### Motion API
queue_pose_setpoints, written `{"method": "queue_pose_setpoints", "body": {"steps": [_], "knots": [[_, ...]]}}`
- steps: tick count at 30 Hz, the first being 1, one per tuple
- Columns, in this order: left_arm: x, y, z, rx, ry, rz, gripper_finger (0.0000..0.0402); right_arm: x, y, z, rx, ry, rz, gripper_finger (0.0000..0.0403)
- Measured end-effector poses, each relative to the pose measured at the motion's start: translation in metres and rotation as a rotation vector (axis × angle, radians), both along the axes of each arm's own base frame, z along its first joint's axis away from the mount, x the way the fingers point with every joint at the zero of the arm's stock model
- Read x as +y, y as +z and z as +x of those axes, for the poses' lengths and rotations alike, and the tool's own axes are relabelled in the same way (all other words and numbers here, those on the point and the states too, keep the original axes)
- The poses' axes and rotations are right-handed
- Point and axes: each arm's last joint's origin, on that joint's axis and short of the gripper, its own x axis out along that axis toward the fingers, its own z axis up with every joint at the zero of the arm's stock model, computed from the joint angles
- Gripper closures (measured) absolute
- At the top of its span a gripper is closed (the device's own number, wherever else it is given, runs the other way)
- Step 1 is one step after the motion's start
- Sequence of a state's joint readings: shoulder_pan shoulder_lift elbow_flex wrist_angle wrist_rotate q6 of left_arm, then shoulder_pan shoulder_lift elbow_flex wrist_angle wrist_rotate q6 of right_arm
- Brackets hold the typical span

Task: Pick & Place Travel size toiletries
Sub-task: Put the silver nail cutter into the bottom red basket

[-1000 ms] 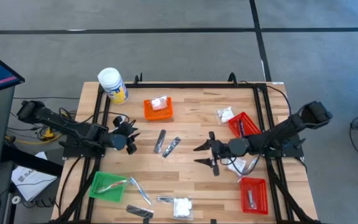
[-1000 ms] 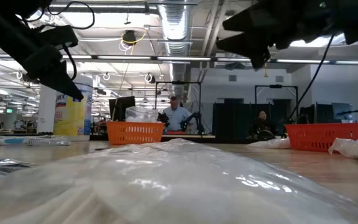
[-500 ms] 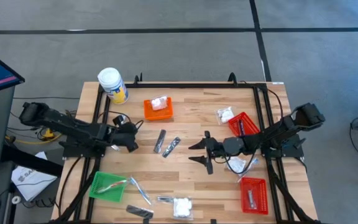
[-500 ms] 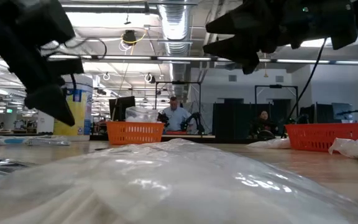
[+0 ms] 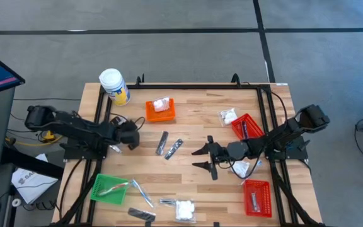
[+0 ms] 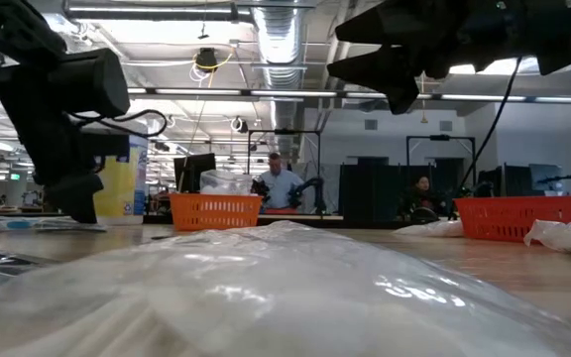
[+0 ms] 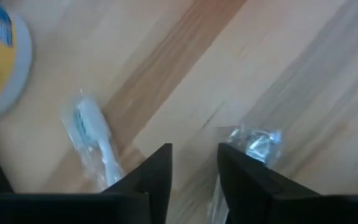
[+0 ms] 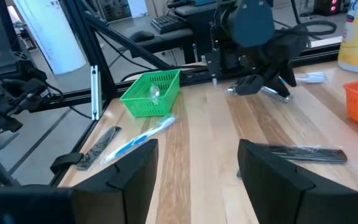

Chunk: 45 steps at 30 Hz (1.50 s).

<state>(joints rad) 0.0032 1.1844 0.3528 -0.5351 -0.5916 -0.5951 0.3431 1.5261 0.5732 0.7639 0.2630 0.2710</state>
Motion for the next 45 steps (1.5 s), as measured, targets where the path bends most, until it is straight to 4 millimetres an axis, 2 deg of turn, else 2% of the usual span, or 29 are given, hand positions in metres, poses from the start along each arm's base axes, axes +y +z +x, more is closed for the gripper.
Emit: {"method": "queue_pose_setpoints", "body": {"steps": [5,9,19,26,37,45], "knots": [[0.003,-0.003,-0.011,-0.116,0.099,-0.141,0.0236,0.000,0.000,0.000,0.000,-0.001,0.000,0.0189],[0.002,-0.003,-0.013,-0.219,0.036,-0.158,0.0214,-0.001,0.000,0.000,0.000,-0.003,0.000,0.0189],[-0.007,0.021,-0.016,-0.410,-0.116,-0.206,0.0207,-0.001,0.000,0.000,-0.001,-0.004,-0.005,0.0189],[-0.018,0.017,-0.027,-0.324,-0.170,-0.319,0.0208,-0.001,0.000,0.000,-0.001,-0.003,-0.008,0.0189],[-0.023,0.013,-0.032,-0.264,-0.197,-0.323,0.0206,-0.001,0.000,0.000,-0.004,-0.003,-0.007,0.0189],[-0.022,-0.003,-0.038,-0.229,-0.136,-0.316,0.0209,-0.001,0.000,0.000,-0.005,-0.003,-0.006,0.0189]]}}
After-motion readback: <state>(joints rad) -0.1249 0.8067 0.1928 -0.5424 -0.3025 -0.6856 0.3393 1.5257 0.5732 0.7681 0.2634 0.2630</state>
